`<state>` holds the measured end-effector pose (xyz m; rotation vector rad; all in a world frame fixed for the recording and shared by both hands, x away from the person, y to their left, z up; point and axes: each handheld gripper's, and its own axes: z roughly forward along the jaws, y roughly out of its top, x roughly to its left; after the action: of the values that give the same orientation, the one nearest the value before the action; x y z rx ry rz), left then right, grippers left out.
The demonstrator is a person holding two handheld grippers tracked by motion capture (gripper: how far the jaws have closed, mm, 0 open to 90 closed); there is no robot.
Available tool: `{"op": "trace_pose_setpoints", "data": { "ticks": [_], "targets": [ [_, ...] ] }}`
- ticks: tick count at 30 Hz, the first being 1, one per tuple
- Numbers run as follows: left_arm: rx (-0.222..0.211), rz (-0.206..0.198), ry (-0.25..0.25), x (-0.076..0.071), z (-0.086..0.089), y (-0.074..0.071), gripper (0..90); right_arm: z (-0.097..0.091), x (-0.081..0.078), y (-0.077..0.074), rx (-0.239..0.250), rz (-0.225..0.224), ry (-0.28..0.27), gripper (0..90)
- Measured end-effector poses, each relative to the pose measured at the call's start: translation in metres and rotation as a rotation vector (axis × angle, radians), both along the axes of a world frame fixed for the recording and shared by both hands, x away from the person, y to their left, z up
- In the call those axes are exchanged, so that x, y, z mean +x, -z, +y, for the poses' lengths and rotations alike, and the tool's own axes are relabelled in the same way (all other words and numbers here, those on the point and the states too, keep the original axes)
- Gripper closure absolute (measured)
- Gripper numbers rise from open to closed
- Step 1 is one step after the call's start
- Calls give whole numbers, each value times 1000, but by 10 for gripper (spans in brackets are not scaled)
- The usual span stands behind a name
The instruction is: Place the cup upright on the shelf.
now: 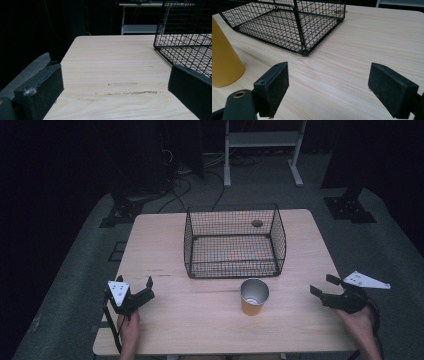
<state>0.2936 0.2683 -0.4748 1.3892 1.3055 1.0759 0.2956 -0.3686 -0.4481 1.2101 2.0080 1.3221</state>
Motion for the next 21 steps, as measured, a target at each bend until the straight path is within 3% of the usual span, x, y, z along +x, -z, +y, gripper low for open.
{"op": "trace_pose_setpoints", "data": {
  "ticks": [12,21],
  "targets": [
    [-1,-2,5,0,0,0,0,8,-8,-2,-4,-11,-39,152],
    [-1,-5,5,-1,0,0,0,25,-15,-3,-21,-13,-88,141]
  ]
}}
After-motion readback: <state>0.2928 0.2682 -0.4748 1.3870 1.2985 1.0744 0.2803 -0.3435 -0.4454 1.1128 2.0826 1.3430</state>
